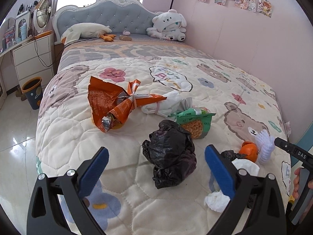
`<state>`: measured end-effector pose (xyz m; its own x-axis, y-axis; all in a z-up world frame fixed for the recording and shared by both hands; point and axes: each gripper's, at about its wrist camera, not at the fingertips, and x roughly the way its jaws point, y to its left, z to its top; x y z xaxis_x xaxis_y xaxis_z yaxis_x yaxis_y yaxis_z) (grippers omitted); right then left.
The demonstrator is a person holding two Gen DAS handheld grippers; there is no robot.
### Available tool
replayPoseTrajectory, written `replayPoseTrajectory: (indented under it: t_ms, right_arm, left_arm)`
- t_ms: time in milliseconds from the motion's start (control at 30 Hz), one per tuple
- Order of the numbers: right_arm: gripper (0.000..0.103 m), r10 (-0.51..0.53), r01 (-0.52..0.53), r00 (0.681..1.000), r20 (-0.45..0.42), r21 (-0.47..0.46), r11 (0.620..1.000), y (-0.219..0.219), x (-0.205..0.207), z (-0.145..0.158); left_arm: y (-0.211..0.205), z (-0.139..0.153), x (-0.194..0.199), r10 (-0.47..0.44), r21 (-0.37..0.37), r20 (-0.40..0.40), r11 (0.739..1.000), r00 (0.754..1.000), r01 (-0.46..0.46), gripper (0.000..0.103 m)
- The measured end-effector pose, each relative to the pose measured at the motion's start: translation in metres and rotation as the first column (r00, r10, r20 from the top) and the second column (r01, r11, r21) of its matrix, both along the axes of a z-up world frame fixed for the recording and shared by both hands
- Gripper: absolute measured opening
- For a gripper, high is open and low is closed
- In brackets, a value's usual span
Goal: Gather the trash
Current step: 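Grasp the black plastic bag with the left tool while the right tool grasps the white mesh bundle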
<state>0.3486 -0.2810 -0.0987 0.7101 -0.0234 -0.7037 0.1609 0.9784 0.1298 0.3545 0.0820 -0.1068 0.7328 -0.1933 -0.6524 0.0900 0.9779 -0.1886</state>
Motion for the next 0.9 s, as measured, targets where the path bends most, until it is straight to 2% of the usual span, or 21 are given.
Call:
replayPoseTrajectory:
  t_ms: [367, 433, 567, 667, 800, 900]
  right_arm:
    - [0.079, -0.009, 0.008, 0.999, -0.032, -0.027, 1.0, 0.006, 0.025, -0.022]
    - [0.075, -0.007, 0.006, 1.0, -0.03, -0.032, 0.999, 0.008, 0.029, -0.024]
    - [0.066, 0.003, -0.004, 1.0, -0.03, -0.033, 0.999, 0.013, 0.034, -0.026]
    - [0.057, 0.015, -0.016, 0.999, -0.034, -0.023, 1.0, 0.016, 0.037, -0.029]
    - [0.049, 0.034, -0.035, 0.999, -0.033, -0.038, 0.999, 0.024, 0.038, -0.031]
    - [0.04, 0.039, -0.04, 0.999, -0.027, -0.042, 0.998, 0.026, 0.037, -0.03]
  left_arm:
    - [-0.009, -0.019, 0.017, -0.004, -0.02, -0.032, 1.0, 0.999, 0.003, 0.094]
    - [-0.01, -0.022, 0.02, -0.008, -0.022, -0.04, 1.0, 0.999, 0.007, 0.087]
    - [-0.012, -0.029, 0.024, -0.038, -0.057, -0.074, 0.998, 0.997, 0.034, 0.064]
    - [-0.014, -0.032, 0.023, -0.046, -0.071, -0.073, 0.997, 0.996, 0.04, 0.052]
    - [-0.021, -0.034, 0.022, -0.059, -0.054, -0.062, 0.997, 0.996, 0.056, 0.044]
    - [-0.023, -0.033, 0.02, -0.062, -0.05, -0.049, 0.997, 0.997, 0.06, 0.04]
